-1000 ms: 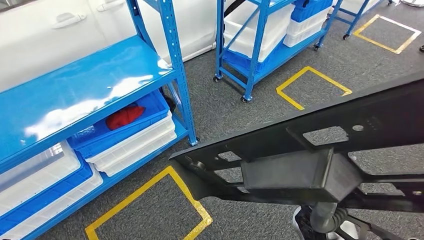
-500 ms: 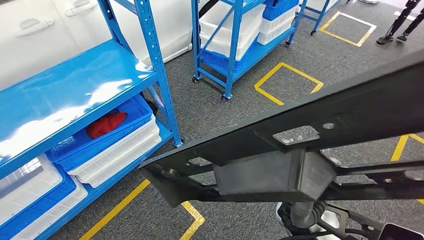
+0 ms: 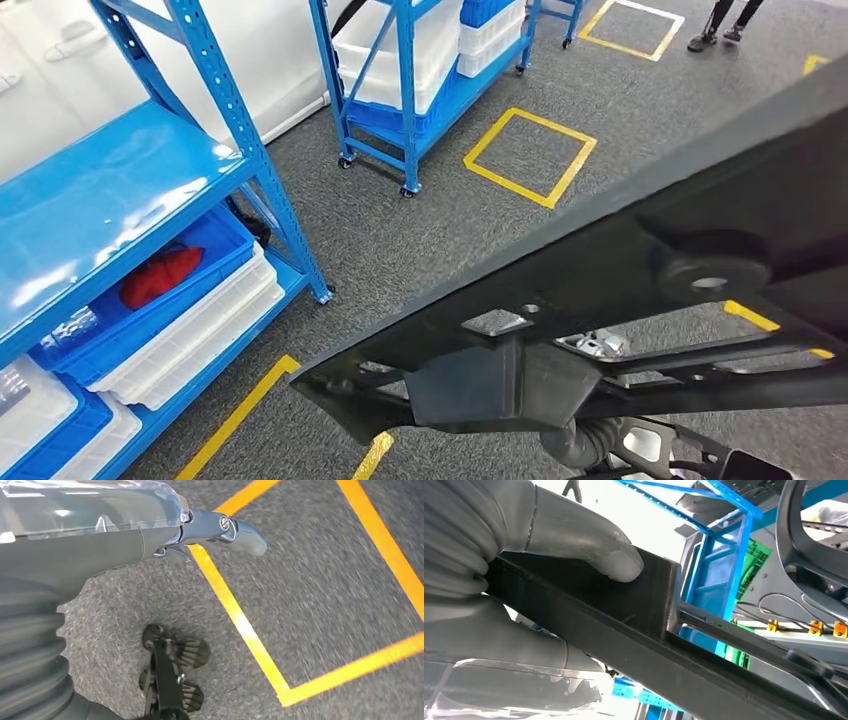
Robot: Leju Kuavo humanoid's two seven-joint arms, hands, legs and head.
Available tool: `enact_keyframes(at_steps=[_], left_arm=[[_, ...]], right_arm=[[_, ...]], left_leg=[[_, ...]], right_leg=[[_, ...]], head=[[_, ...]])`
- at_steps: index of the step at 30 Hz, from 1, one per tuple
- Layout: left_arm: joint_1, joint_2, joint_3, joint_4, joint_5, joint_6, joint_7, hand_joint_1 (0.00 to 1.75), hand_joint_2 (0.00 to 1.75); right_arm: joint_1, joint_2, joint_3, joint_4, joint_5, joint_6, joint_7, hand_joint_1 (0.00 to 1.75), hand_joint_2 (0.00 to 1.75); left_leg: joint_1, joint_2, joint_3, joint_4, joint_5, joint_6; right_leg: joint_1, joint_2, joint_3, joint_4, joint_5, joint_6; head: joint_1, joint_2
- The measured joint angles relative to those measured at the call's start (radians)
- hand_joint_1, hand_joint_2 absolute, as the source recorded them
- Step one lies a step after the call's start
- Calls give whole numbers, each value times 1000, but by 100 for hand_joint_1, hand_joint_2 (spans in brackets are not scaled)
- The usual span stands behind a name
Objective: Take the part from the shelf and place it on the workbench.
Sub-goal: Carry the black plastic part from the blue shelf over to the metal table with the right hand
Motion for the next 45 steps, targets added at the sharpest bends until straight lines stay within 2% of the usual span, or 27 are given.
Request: enact_keyframes(at_steps=[2, 3, 4, 6, 8, 10, 12, 14, 16, 17, 18, 19, 20, 22, 24, 27, 29, 32, 33, 34, 35, 36, 38, 40, 42, 43, 45], left_arm=[[1, -3, 1, 0, 0, 7, 6, 0, 175], [2, -5, 2, 0, 0, 10, 8, 0, 175], [3, -7, 4, 0, 0, 13, 11, 0, 175], [4, -9, 11, 0, 0, 17, 13, 0, 175], [4, -10, 18, 0, 0, 18, 15, 0, 175], [2, -12, 22, 0, 0, 19, 19, 0, 175], [-2, -15, 25, 0, 0, 16, 24, 0, 175], [-3, -18, 25, 0, 0, 8, 30, 0, 175], [-3, -20, 24, 0, 1, -1, 39, 0, 175], [-3, -21, 23, 0, 1, -3, 44, 0, 175], [-4, -22, 22, 0, 1, -2, 49, 0, 175], [-5, -23, 21, 0, 1, -1, 53, 0, 175], [-6, -25, 20, 0, 1, 1, 57, 0, 175], [-10, -28, 19, 0, 1, 6, 62, 0, 175], [-14, -30, 19, 0, 1, 11, 64, 0, 175], [-20, -32, 19, 0, 0, 17, 65, 0, 175], [-20, -35, 19, 0, 0, 16, 60, 0, 175], [-11, -37, 19, 0, 0, 10, 46, 0, 175], [-8, -38, 19, 0, 0, 9, 43, 0, 175], [-5, -38, 19, 0, 0, 8, 39, 0, 175], [-2, -39, 19, 0, 0, 9, 36, 0, 175], [0, -39, 19, 0, 0, 9, 34, 0, 175], [3, -39, 19, 0, 1, 11, 32, 0, 175], [3, -39, 21, 1, -1, 15, 33, 0, 175], [1, -38, 24, 1, -3, 17, 35, 0, 175], [0, -38, 24, 1, -2, 18, 36, 0, 175], [-1, -39, 25, 1, 0, 17, 38, 0, 175]], right_arm=[[0, 0, 2, 4, 7, 4, 0, 175, 175], [1, 0, 4, 7, 8, 4, 0, 175, 175], [1, 0, 5, 10, 8, 5, 0, 175, 175], [-2, 0, 5, 15, 7, 5, 0, 175, 175], [-10, 1, 6, 20, 6, 6, 0, 175, 175], [-22, 3, 6, 26, -1, 6, 1, 175, 175], [-36, 4, 6, 32, -17, 1, 5, 175, 175], [-57, 6, 2, 38, -37, -12, 15, 175, 175], [-72, 9, -8, 43, -51, -25, 28, 175, 175], [-77, 11, -15, 47, -56, -29, 35, 175, 175], [-82, 12, -22, 52, -63, -31, 42, 175, 175], [-91, 13, -28, 59, -72, -32, 48, 175, 175], [-103, 14, -35, 68, -84, -33, 55, 175, 175], [-140, 14, -47, 92, -114, -38, 66, 175, 175], [-179, 12, -52, 119, -153, -55, 71, 175, 175], [-223, -11, -53, 164, -225, -87, 71, 175, 175], [-235, -27, -54, 187, -248, -98, 68, 175, 175], [-217, -32, -54, 200, -237, -113, 62, 175, 175], [-205, -32, -53, 201, -227, -116, 62, 175, 175], [-191, -32, -53, 201, -217, -119, 61, 175, 175], [-178, -32, -53, 200, -209, -120, 60, 175, 175], [-166, -33, -54, 199, -203, -118, 58, 175, 175], [-149, -33, -58, 198, -194, -102, 52, 175, 175], [-137, -32, -66, 199, -186, -80, 47, 175, 175], [-126, -30, -78, 201, -183, -63, 46, 175, 175], [-121, -29, -84, 202, -183, -56, 47, 175, 175], [-118, -28, -95, 205, -187, -48, 48, 175, 175]], left_leg=[[1, -19, -64, 136, -58, -4], [1, -22, -83, 174, -64, -4], [1, -23, -87, 176, -49, -3], [1, -35, -43, 69, 24, 3], [1, -70, 10, -57, 75, 13], [-2, -88, 26, -101, 81, 21], [-1, -72, 28, -109, 88, 30], [3, -52, 32, -120, 97, 42], [3, -33, 31, -123, 99, 49], [2, -24, 30, -122, 99, 51], [1, -15, 29, -121, 98, 51], [1, -6, 28, -119, 97, 50], [1, 4, 28, -117, 96, 49], [0, 21, 29, -111, 90, 43], [-5, 35, 28, -105, 84, 33], [-7, 51, 27, -101, 80, 17], [-1, 31, 16, -70, 54, 7], [3, -14, -61, 103, -37, -1], [3, -19, -87, 156, -53, -3], [3, -21, -99, 177, -49, -3], [3, -23, -94, 160, -27, -2], [3, -28, -73, 108, 9, 0], [5, -63, -18, -26, 70, 9], [4, -92, 10, -91, 86, 16], [3, -83, 14, -98, 88, 24], [4, -74, 17, -104, 92, 30], [7, -53, 22, -116, 99, 44]], right_leg=[[0, 18, -2, 1, 1, -3], [1, 28, -2, 2, 1, -3], [1, 39, -2, 3, 1, -3], [1, 60, -1, 6, 1, -2], [2, 78, -4, 11, 1, 4], [0, 93, -11, 12, 5, 17], [-3, 103, -15, 12, 8, 30], [-1, 74, -35, 49, -17, 39], [-2, 32, -89, 164, -80, 46], [-5, 22, -121, 230, -108, 50], [-7, 18, -142, 276, -121, 54], [-10, 15, -146, 286, -114, 57], [-12, 12, -131, 258, -92, 58], [-13, -15, -61, 127, -34, 57], [-8, -37, -16, 34, -9, 46], [-3, -22, -16, 18, -5, 25], [-5, -9, -14, 11, 0, 13], [-6, 11, -14, 8, 3, 4], [-5, 21, -14, 8, 2, 3], [-5, 31, -14, 10, 2, 3], [-5, 42, -14, 11, 1, 4], [-5, 52, -14, 12, 1, 4], [-5, 73, -15, 16, 0, 10], [-7, 91, -21, 17, 3, 21], [-10, 107, -25, 14, 8, 36], [-9, 103, -27, 18, 6, 41], [-8, 67, -51, 70, -29, 49]], head=[[0, 0], [0, 0], [0, 0], [0, 0], [0, 0], [0, 0], [0, 0], [0, 0], [0, 0], [0, 0], [0, 0], [0, 0], [0, 0], [0, 0], [0, 0], [0, 0], [0, 0], [0, 0], [0, 0], [0, 0], [0, 0], [0, 0], [0, 0], [0, 0], [0, 0], [0, 0], [0, 0]])
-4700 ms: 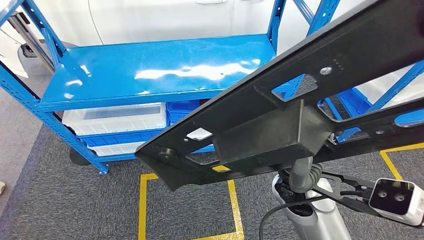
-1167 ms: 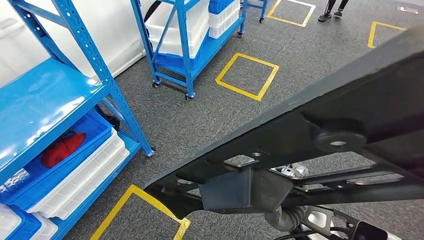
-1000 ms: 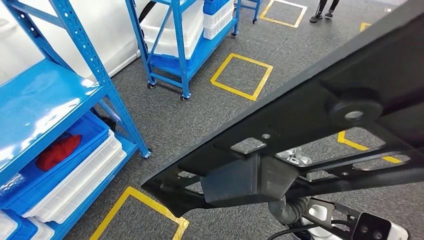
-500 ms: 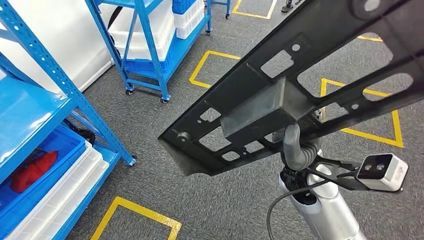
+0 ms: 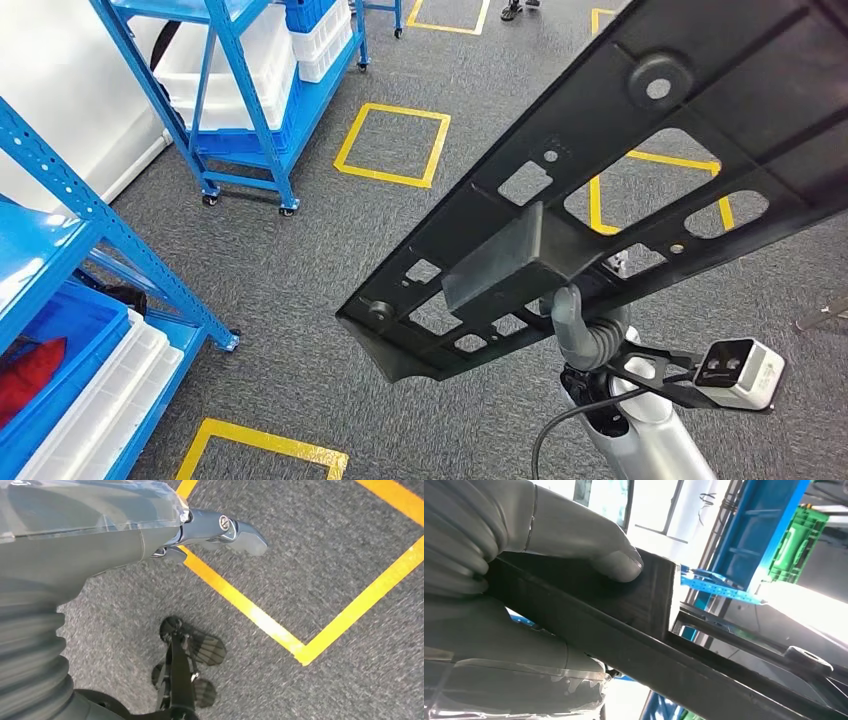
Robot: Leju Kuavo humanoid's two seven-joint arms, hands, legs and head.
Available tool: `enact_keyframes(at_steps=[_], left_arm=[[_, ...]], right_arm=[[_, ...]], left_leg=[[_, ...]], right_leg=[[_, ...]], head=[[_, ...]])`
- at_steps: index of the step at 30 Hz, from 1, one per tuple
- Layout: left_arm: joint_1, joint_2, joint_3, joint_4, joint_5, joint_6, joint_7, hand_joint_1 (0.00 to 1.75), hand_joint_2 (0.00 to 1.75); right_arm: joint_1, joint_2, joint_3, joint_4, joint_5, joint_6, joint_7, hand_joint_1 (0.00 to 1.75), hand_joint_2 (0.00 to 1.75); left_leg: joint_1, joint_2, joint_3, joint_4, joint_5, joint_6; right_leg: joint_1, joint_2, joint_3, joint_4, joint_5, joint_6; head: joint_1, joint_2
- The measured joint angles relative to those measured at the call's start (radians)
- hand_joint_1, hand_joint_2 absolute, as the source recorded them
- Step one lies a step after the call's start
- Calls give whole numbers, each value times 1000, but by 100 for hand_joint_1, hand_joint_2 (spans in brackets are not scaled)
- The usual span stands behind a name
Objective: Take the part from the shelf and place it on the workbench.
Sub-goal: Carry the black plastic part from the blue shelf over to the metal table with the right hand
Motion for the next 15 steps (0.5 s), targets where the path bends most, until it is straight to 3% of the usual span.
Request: enact_keyframes(at_steps=[2, 4, 5, 6, 7, 9, 11, 13, 15], left_arm=[[2, 0, 0, 0, 1, -3, 1, 0, 175], [4, 0, 0, 0, 1, -8, 2, 0, 175], [4, 0, 0, 0, 1, -10, 2, 0, 175], [3, 0, 0, 0, 1, -13, 2, 0, 175], [2, 0, 0, 0, 1, -16, 1, 0, 175], [1, 0, 0, 0, 1, -21, -1, 0, 175], [-2, -1, 0, 0, 1, -24, -3, 0, 175], [-4, -1, -1, 0, 1, -25, -4, 0, 175], [-4, -1, -1, 0, 1, -25, -4, 0, 175]], right_arm=[[4, 2, -7, 4, -3, 5, 1, 175, 175], [14, 3, -14, 6, -5, 11, 1, 175, 175], [18, 3, -19, 6, -7, 14, 1, 175, 175], [20, 4, -22, 6, -9, 19, 1, 175, 175], [21, 4, -25, 6, -11, 24, 1, 175, 175], [22, 7, -28, 6, -18, 34, 0, 175, 175], [22, 10, -29, 6, -24, 46, -5, 175, 175], [22, 11, -31, 5, -28, 55, -10, 175, 175], [21, 13, -33, 4, -30, 59, -11, 175, 175]], left_leg=[[-3, 19, 0, -2, 1, 7], [-6, 38, 0, -1, 0, 7], [-6, 47, 0, -1, 0, 6], [-6, 56, 0, 0, -1, 5], [-7, 63, 1, 2, -3, 2], [-12, 76, 3, 7, -9, -7], [-16, 87, 4, 9, -13, -18], [-13, 96, 7, 9, -17, -30], [-10, 75, -9, 52, -51, -40]], right_leg=[[-2, -40, -59, 124, -63, 5], [-5, -52, -102, 216, -91, 9], [-6, -55, -97, 210, -78, 10], [-6, -61, -71, 163, -50, 9], [-5, -74, -31, 91, -19, 7], [1, -106, 32, -25, 15, -4], [7, -110, 44, -54, 15, -15], [6, -92, 42, -58, 20, -26], [3, -77, 42, -63, 26, -38]], head=[[0, 0], [0, 0], [0, 0], [0, 0], [0, 0], [0, 0], [0, 0], [0, 0], [0, 0]])
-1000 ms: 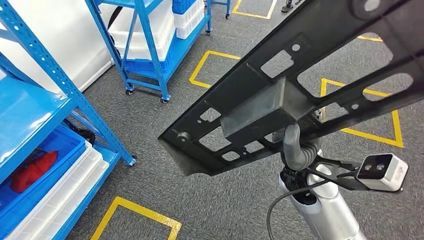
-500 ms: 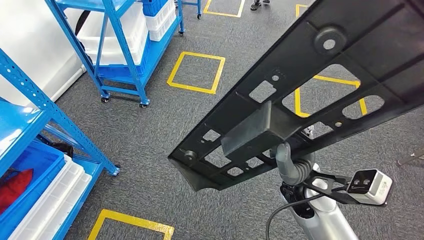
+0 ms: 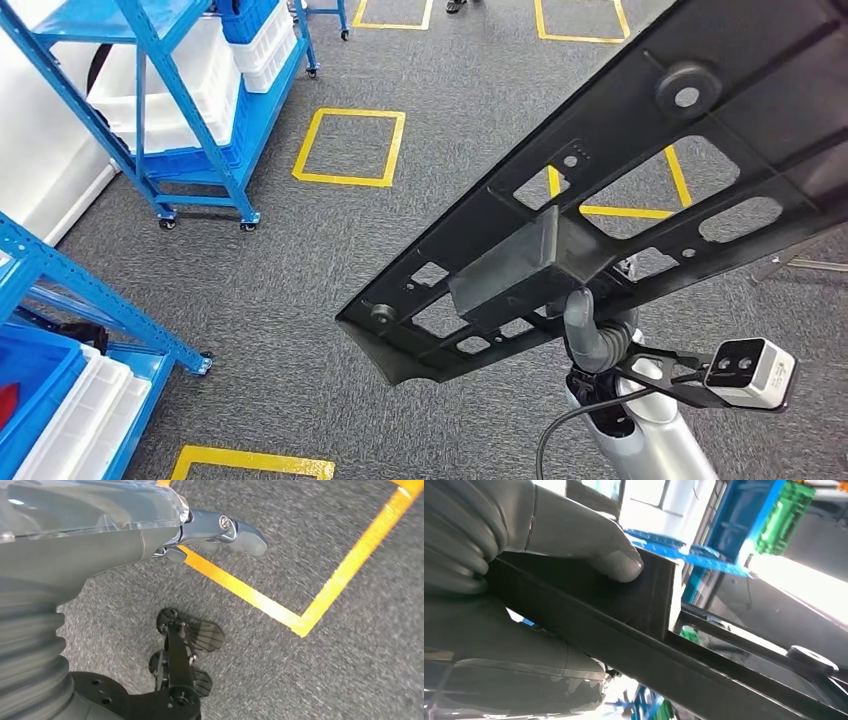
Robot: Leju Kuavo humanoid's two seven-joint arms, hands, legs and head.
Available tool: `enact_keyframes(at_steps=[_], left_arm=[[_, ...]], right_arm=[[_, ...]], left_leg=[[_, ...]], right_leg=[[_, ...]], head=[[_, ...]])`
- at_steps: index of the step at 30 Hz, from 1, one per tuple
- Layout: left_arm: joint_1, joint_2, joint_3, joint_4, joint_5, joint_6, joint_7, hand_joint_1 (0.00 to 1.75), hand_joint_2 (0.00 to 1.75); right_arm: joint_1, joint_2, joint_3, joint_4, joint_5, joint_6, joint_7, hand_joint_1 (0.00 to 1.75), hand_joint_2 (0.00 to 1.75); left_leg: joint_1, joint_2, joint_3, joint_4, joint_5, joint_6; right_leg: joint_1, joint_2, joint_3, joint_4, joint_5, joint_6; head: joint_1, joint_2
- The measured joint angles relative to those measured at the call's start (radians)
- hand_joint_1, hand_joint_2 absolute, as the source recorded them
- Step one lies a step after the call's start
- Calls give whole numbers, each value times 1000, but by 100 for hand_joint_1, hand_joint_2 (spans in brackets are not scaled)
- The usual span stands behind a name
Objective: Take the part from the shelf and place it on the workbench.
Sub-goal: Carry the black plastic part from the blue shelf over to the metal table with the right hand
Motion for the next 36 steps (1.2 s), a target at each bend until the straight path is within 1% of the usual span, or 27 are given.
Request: enact_keyframes(at_steps=[2, 3, 4, 5, 6, 7, 9, 10, 11, 13, 15, 16, 18, 19, 20, 21, 22, 24, 25, 26, 28, 30, 31, 32, 34, 35, 36], left_arm=[[1, 0, 0, 0, 0, 0, 0, 0, 175], [2, 0, 0, 0, 0, 0, 0, 0, 175], [3, 0, 0, 0, 0, 0, 0, 0, 175], [4, 0, 0, 0, 0, 0, 0, 0, 175], [5, 0, 0, 0, 0, 0, 0, 0, 175], [5, 0, 0, 0, 0, 1, 0, 0, 175], [5, 1, 0, 0, 0, 8, 2, 0, 175], [6, 2, 0, 0, 0, 12, 4, 0, 175], [6, 2, 0, 1, -1, 15, 5, 0, 175], [4, 3, 0, 1, -1, 16, 2, 0, 175], [1, 4, 0, 1, 0, 12, -4, 0, 175], [1, 4, 1, 1, 0, 11, -6, 0, 175], [3, 4, 7, 1, 0, 17, -7, 0, 175], [4, 3, 12, 1, 0, 24, -7, 0, 175], [5, 3, 17, 1, 0, 31, -7, 0, 175], [5, 2, 22, 1, 0, 39, -7, 0, 175], [5, 0, 27, 1, 0, 47, -8, 0, 175], [5, -5, 38, 1, 0, 63, -10, 0, 175], [5, -6, 42, 1, 0, 68, -11, 0, 175], [5, -8, 45, 1, 0, 70, -12, 0, 175], [6, -10, 47, 1, 0, 61, -12, 0, 175], [4, -12, 45, 1, 0, 45, -10, 0, 175], [3, -12, 44, 1, 0, 38, -8, 0, 175], [2, -12, 42, 1, 0, 33, -5, 0, 175], [2, -13, 40, 1, 0, 24, 0, 0, 175], [2, -14, 38, 1, 0, 22, 3, 0, 175], [1, -14, 36, 1, 0, 20, 5, 0, 175]], right_arm=[[0, 4, 0, 0, -1, 2, -1, 175, 175], [1, 6, 0, 0, -1, 3, -1, 175, 175], [2, 6, 0, 0, -1, 4, -1, 175, 175], [2, 6, 0, 0, 0, 6, -3, 175, 175], [3, 6, 0, 0, 3, 8, -7, 175, 175], [5, 7, 0, -3, 10, 12, -13, 175, 175], [16, 12, 1, -17, 42, 22, -26, 175, 175], [24, 19, 5, -28, 66, 26, -30, 175, 175], [32, 28, 12, -40, 92, 29, -29, 175, 175], [39, 48, 31, -62, 131, 28, -15, 175, 175], [31, 59, 52, -80, 143, 17, 7, 175, 175], [22, 61, 63, -86, 140, 12, 18, 175, 175], [6, 64, 87, -92, 128, 4, 33, 175, 175], [2, 65, 100, -92, 121, 2, 38, 175, 175], [-1, 65, 111, -93, 112, -1, 41, 175, 175], [-5, 65, 122, -93, 102, -3, 45, 175, 175], [-11, 66, 131, -93, 91, -6, 49, 175, 175], [-26, 67, 147, -92, 67, -8, 56, 175, 175], [-31, 69, 153, -92, 59, -9, 60, 175, 175], [-33, 71, 157, -91, 55, -10, 63, 175, 175], [-27, 75, 157, -93, 60, -12, 69, 175, 175], [-13, 82, 147, -98, 75, -9, 74, 175, 175], [-5, 88, 139, -100, 82, -5, 76, 175, 175], [1, 94, 130, -102, 87, 0, 79, 175, 175], [13, 104, 112, -101, 95, 12, 85, 175, 175], [17, 108, 104, -100, 97, 18, 89, 175, 175], [19, 111, 95, -98, 98, 23, 91, 175, 175]], left_leg=[[2, -33, -54, 124, -69, -6], [2, -41, -86, 194, -98, -7], [2, -44, -110, 243, -111, -7], [2, -46, -116, 255, -103, -5], [2, -48, -104, 226, -77, -2], [2, -55, -75, 162, -38, 2], [3, -89, -13, 24, 18, 11], [2, -104, 5, -17, 29, 15], [0, -111, 12, -34, 28, 18], [0, -97, 16, -44, 33, 25], [3, -79, 22, -57, 42, 37], [4, -69, 24, -62, 46, 42], [1, -50, 23, -63, 46, 47], [0, -41, 23, -62, 46, 47], [-1, -33, 23, -62, 45, 47], [-1, -25, 22, -60, 44, 45], [-1, -17, 23, -58, 42, 43], [-3, -4, 23, -49, 35, 35], [-6, 2, 22, -46, 31, 30], [-9, 7, 23, -43, 28, 25], [-9, 20, 25, -42, 24, 15], [-4, 7, 17, -19, 3, 3], [-2, -7, 1, 19, -22, -1], [-1, -24, -25, 78, -56, -4], [-1, -41, -90, 216, -112, -6], [-1, -44, -109, 254, -117, -6], [-1, -46, -111, 252, -102, -5]], right_leg=[[0, 15, -1, -2, 2, -7], [1, 24, -2, -1, 3, -9], [2, 33, -2, 0, 3, -10], [4, 43, -2, 1, 3, -10], [4, 54, -2, 3, 3, -10], [5, 64, -2, 4, 3, -9], [5, 82, -3, 8, 2, -5], [4, 89, -5, 8, 3, 0], [2, 97, -8, 8, 5, 5], [0, 110, -12, 7, 9, 18], [2, 87, -26, 36, -11, 27], [3, 67, -46, 79, -38, 30], [1, 34, -106, 207, -102, 34], [-1, 29, -130, 260, -120, 36], [-3, 25, -140, 283, -121, 38], [-5, 22, -129, 266, -104, 39], [-6, 14, -99, 212, -73, 39], [-3, -23, -27, 77, -26, 34], [-1, -35, -6, 35, -16, 29], [2, -42, 2, 16, -17, 23], [5, -25, 0, 13, -16, 12], [4, -10, 0, 8, -12, 2], [2, -3, 0, 6, -10, -3], [2, 5, 0, 5, -9, -7], [4, 23, -1, 6, -8, -11], [5, 35, 0, 6, -8, -11], [5, 46, 1, 7, -8, -11]], head=[[0, 0], [0, 0], [0, 0], [0, 0], [0, 0], [0, 0], [0, 0], [0, 0], [0, 0], [0, 0], [0, 0], [0, 0], [0, 0], [0, 0], [0, 0], [0, 0], [0, 0], [0, 0], [0, 0], [0, 0], [0, 0], [0, 0], [0, 0], [0, 0], [0, 0], [0, 0], [0, 0]])
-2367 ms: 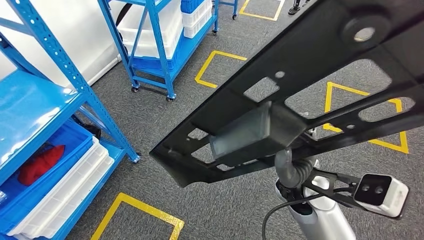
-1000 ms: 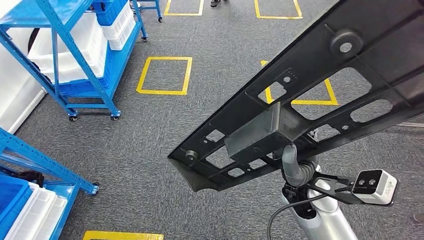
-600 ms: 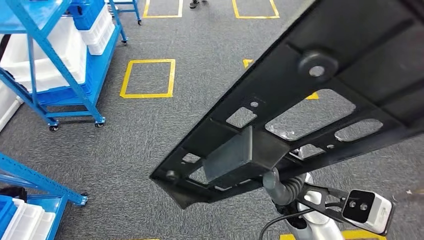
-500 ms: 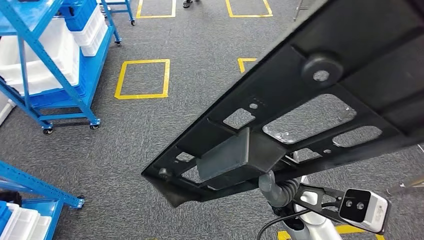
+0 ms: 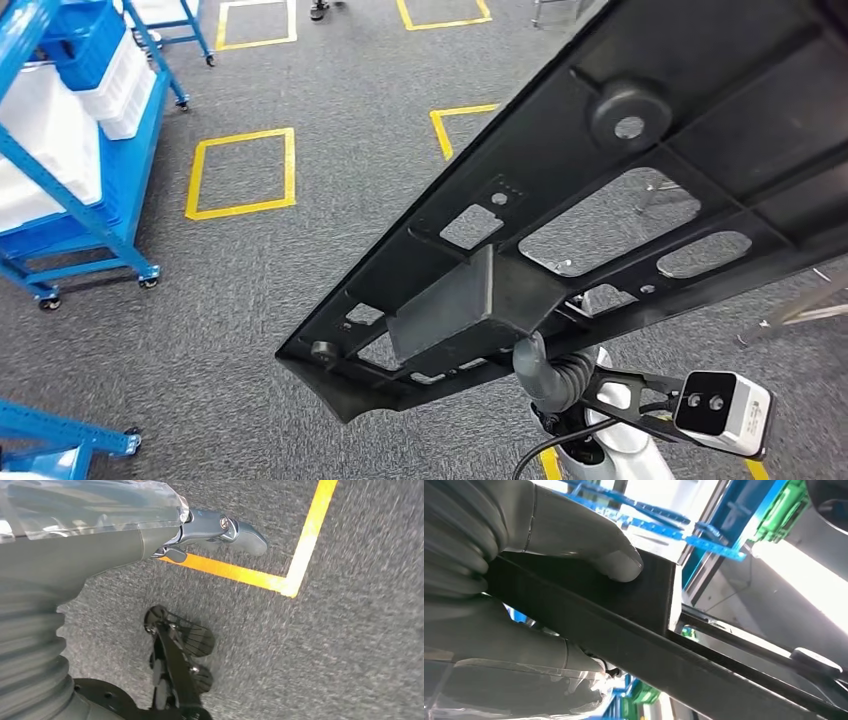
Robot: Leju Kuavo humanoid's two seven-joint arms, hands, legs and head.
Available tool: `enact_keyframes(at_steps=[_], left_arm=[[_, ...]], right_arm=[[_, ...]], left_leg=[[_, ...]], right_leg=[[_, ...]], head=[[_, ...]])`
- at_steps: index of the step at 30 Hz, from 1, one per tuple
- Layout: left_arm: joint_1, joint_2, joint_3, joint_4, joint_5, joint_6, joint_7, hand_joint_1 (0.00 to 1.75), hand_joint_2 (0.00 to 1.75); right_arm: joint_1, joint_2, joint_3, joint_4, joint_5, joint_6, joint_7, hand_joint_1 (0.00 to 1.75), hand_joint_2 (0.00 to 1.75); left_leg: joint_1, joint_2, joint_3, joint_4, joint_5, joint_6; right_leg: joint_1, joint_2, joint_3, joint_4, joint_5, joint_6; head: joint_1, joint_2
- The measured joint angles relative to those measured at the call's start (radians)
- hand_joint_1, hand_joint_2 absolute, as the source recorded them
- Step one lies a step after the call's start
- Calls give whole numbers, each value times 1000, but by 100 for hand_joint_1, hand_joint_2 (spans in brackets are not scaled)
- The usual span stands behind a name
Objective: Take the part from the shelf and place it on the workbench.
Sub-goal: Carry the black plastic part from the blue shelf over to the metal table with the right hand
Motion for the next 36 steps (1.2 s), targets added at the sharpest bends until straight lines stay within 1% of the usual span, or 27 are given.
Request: enact_keyframes(at_steps=[1, 2, 4, 6, 8, 9, 10, 12, 13, 14, 15, 16, 18, 19, 20, 21, 23, 25, 27, 28, 29, 30, 31, 32, 34, 35, 36], left_arm=[[-1, -1, -2, 0, 0, 0, 1, 0, 175], [-2, -1, -4, 0, 0, 0, 2, 0, 175], [-4, -1, -5, 0, 0, 0, 2, 0, 175], [-8, -1, -6, 0, 0, 4, 2, 0, 175], [-14, -2, -7, 0, 0, 11, 2, 0, 175], [-16, -3, -7, 0, 0, 14, 2, 0, 175], [-16, -3, -7, 0, 0, 16, 1, 0, 175], [-13, -3, -7, 0, 0, 15, 0, 0, 175], [-11, -3, -7, 0, 0, 13, -1, 0, 175], [-10, -3, -7, 0, 0, 12, -2, 0, 175], [-10, -3, -7, 0, 0, 10, -2, 0, 175], [-10, -3, -8, 0, 0, 9, -2, 0, 175], [-11, -3, -8, 0, 0, 8, -3, 0, 175], [-11, -3, -9, 0, 0, 7, -4, 0, 175], [-12, -3, -9, 0, 0, 7, -4, 0, 175], [-12, -3, -9, 0, 0, 7, -5, 0, 175], [-13, -3, -10, 0, 0, 5, -5, 0, 175], [-12, -3, -12, 0, 0, 3, -5, 0, 175], [-7, -2, -11, 0, 0, 5, -4, 0, 175], [-5, -1, -11, 0, 0, 7, -2, 0, 175], [-2, -1, -10, 0, 0, 8, 0, 0, 175], [1, -1, -10, 0, 0, 10, 1, 0, 175], [3, 0, -9, 0, 0, 11, 2, 0, 175], [5, 0, -8, 0, 0, 14, 2, 0, 175], [5, 1, -5, 0, 0, 21, 2, 0, 175], [5, 2, -3, 0, 0, 24, 2, 0, 175], [4, 2, -1, 0, 0, 28, 1, 0, 175]], right_arm=[[1, 3, -8, 2, 0, 3, 1, 175, 175], [2, 7, -15, 3, 0, 6, 2, 175, 175], [0, 12, -26, 6, 0, 8, 3, 175, 175], [-4, 15, -37, 13, -5, 16, 4, 175, 175], [-10, 17, -51, 28, -20, 28, 3, 175, 175], [-14, 16, -57, 37, -30, 35, 1, 175, 175], [-19, 16, -64, 47, -39, 39, -2, 175, 175], [-22, 16, -73, 65, -50, 45, -5, 175, 175], [-21, 15, -76, 73, -53, 46, -7, 175, 175], [-20, 13, -79, 80, -55, 48, -8, 175, 175], [-18, 12, -82, 85, -55, 51, -9, 175, 175], [-17, 10, -85, 90, -56, 53, -10, 175, 175], [-17, 9, -89, 96, -56, 56, -12, 175, 175], [-18, 9, -89, 98, -56, 57, -14, 175, 175], [-18, 8, -90, 99, -56, 57, -15, 175, 175], [-18, 8, -90, 100, -56, 56, -16, 175, 175], [-13, 7, -92, 101, -51, 53, -20, 175, 175], [-2, 7, -93, 99, -34, 54, -36, 175, 175], [17, 8, -84, 97, -5, 55, -57, 175, 175], [26, 9, -75, 97, 8, 55, -64, 175, 175], [33, 10, -65, 96, 18, 52, -65, 175, 175], [38, 12, -56, 94, 24, 47, -60, 175, 175], [41, 15, -47, 90, 28, 40, -51, 175, 175], [43, 17, -38, 85, 27, 31, -39, 175, 175], [42, 21, -21, 75, 18, 14, -20, 175, 175], [41, 21, -15, 72, 11, 9, -16, 175, 175], [40, 22, -12, 72, 3, 7, -15, 175, 175]], left_leg=[[0, -3, 18, -44, 33, 2], [1, -13, 48, -114, 74, 5], [3, -47, 102, -240, 124, 11], [1, -64, 117, -282, 129, 19], [2, -50, 119, -291, 136, 31], [4, -41, 121, -296, 141, 38], [5, -32, 122, -302, 145, 44], [2, -14, 122, -305, 148, 51], [0, -4, 121, -305, 147, 53], [-2, 4, 121, -305, 147, 53], [-2, 13, 121, -305, 146, 53], [-3, 21, 122, -304, 146, 52], [-5, 35, 125, -302, 142, 48], [-8, 41, 125, -300, 139, 44], [-10, 47, 125, -298, 137, 39], [-12, 53, 126, -297, 135, 35], [-11, 61, 127, -295, 129, 24], [-6, 38, 114, -257, 100, 13], [-3, 8, 64, -143, 37, 5], [-2, 3, 32, -73, 7, 3], [-1, 1, 6, -21, -8, 1], [-1, 0, -4, -2, -3, 0], [0, -1, 4, -24, 20, 0], [1, -6, 29, -82, 57, 2], [4, -36, 90, -220, 115, 7], [4, -49, 109, -264, 128, 11], [2, -57, 118, -284, 129, 16]], right_leg=[[0, 11, 1, 1, 0, 0], [0, 22, 3, 1, 0, 1], [1, 40, 1, 3, 1, 9], [-1, 56, -6, 3, 7, 21], [-2, 63, -10, 2, 10, 34], [-1, 51, -16, 13, 0, 39], [0, 32, -31, 44, -20, 42], [-2, -9, -87, 165, -86, 48], [-4, -16, -118, 231, -112, 50], [-5, -20, -138, 274, -123, 52], [-6, -22, -140, 279, -115, 52], [-7, -26, -121, 243, -89, 52], [-4, -53, -45, 101, -29, 47], [-1, -67, -15, 42, -11, 42], [2, -76, 1, 7, -4, 37], [6, -76, 5, -4, -5, 32], [5, -60, 4, -8, -1, 22], [1, -47, 7, -14, 3, 11], [0, -35, 8, -16, 4, 4], [0, -27, 8, -15, 4, 3], [1, -17, 8, -14, 4, 2], [0, -7, 7, -13, 4, 2], [0, 4, 8, -11, 4, 3], [0, 14, 8, -9, 3, 4], [0, 31, 6, -3, 1, 9], [0, 37, 4, -1, 2, 14], [0, 43, 2, -1, 3, 21]], head=[[0, 0], [0, 0], [0, 0], [0, 0], [0, 0], [0, 0], [0, 0], [0, 0], [0, 0], [0, 0], [0, 0], [0, 0], [0, 0], [0, 0], [0, 0], [0, 0], [0, 0], [0, 0], [0, 0], [0, 0], [0, 0], [0, 0], [0, 0], [0, 0], [0, 0], [0, 0], [0, 0]])
